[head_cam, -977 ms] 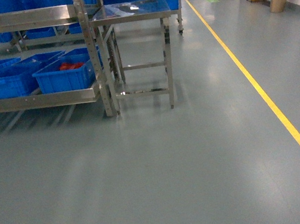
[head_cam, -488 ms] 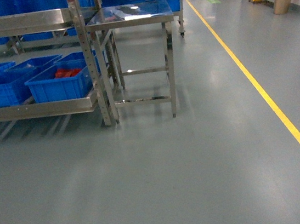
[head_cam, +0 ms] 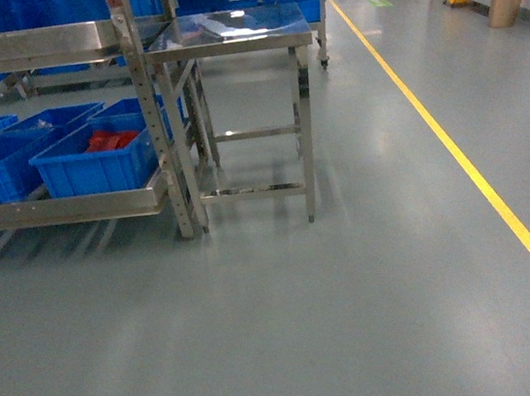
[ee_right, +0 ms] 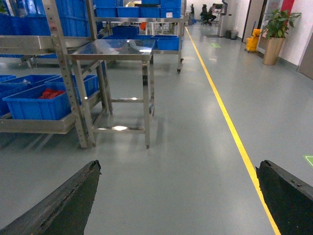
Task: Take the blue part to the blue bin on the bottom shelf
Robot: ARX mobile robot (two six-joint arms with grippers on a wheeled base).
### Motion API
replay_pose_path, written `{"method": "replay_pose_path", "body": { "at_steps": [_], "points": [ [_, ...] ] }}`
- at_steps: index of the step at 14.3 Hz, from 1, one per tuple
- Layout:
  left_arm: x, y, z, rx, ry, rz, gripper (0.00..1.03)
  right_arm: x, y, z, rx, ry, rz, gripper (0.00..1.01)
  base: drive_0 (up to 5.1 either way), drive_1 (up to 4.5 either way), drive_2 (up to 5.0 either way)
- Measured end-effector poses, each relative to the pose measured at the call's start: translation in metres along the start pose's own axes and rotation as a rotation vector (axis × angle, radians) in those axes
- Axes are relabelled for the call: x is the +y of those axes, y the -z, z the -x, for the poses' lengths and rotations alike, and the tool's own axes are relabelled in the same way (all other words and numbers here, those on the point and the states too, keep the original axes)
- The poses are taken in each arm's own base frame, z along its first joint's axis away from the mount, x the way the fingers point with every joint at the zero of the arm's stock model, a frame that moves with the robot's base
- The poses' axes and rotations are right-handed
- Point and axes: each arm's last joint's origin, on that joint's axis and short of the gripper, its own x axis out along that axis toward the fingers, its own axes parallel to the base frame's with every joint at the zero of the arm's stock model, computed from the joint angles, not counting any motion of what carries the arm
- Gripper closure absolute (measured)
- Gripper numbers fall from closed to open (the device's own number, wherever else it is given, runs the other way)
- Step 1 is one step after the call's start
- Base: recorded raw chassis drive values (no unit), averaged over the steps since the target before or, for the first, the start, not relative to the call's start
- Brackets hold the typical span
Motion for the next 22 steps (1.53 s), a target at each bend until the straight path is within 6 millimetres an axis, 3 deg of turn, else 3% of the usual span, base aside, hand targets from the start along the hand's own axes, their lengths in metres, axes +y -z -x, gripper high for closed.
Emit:
{"method": "replay_pose_path", "body": {
  "at_steps": [22],
  "points": [
    [0.0000, 0.0001, 0.0000, 0.001, -0.001, -0.001, 0.60, 0.0000, -0.0001, 0.0000, -0.001, 0.000, 0.000, 0.03, 0.0, 4.16, -4.1]
  ]
}}
